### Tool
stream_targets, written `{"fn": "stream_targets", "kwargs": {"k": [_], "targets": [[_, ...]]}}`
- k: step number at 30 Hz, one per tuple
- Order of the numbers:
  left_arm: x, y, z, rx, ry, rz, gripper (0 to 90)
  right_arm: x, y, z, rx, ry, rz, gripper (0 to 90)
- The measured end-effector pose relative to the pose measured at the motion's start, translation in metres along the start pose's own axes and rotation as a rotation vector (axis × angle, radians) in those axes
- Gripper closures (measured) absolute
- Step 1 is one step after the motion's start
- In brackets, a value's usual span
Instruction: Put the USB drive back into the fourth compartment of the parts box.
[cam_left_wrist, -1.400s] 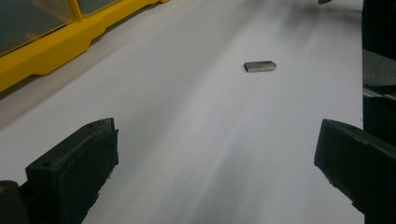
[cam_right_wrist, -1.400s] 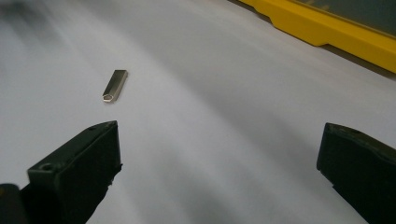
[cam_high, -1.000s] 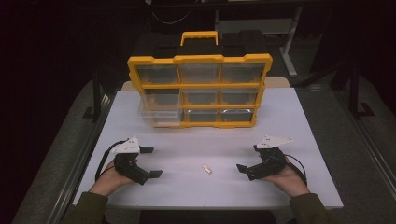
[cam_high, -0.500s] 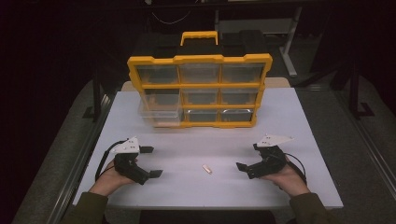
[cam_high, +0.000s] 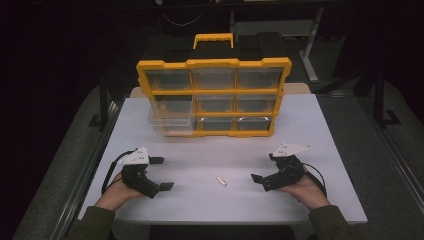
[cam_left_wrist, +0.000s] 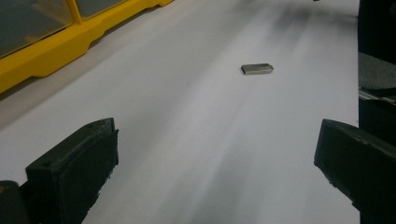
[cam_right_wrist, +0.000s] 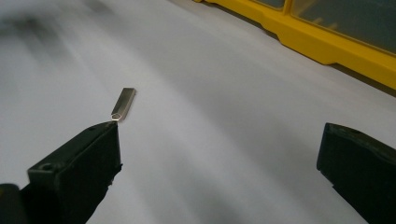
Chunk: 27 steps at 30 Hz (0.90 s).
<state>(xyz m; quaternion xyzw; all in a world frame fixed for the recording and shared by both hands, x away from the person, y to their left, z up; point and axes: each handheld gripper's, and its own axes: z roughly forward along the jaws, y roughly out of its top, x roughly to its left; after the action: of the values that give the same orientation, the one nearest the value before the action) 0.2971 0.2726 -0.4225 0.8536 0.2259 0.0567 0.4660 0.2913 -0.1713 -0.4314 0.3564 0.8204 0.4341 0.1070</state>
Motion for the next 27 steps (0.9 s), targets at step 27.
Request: {"fn": "stream_targets", "kwargs": {"k": [27], "targets": [[0.000,-0.001,-0.002,-0.006,-0.003,0.000,0.0,0.006,0.015,0.012,0.000,0.033,-0.021,0.0]]}}
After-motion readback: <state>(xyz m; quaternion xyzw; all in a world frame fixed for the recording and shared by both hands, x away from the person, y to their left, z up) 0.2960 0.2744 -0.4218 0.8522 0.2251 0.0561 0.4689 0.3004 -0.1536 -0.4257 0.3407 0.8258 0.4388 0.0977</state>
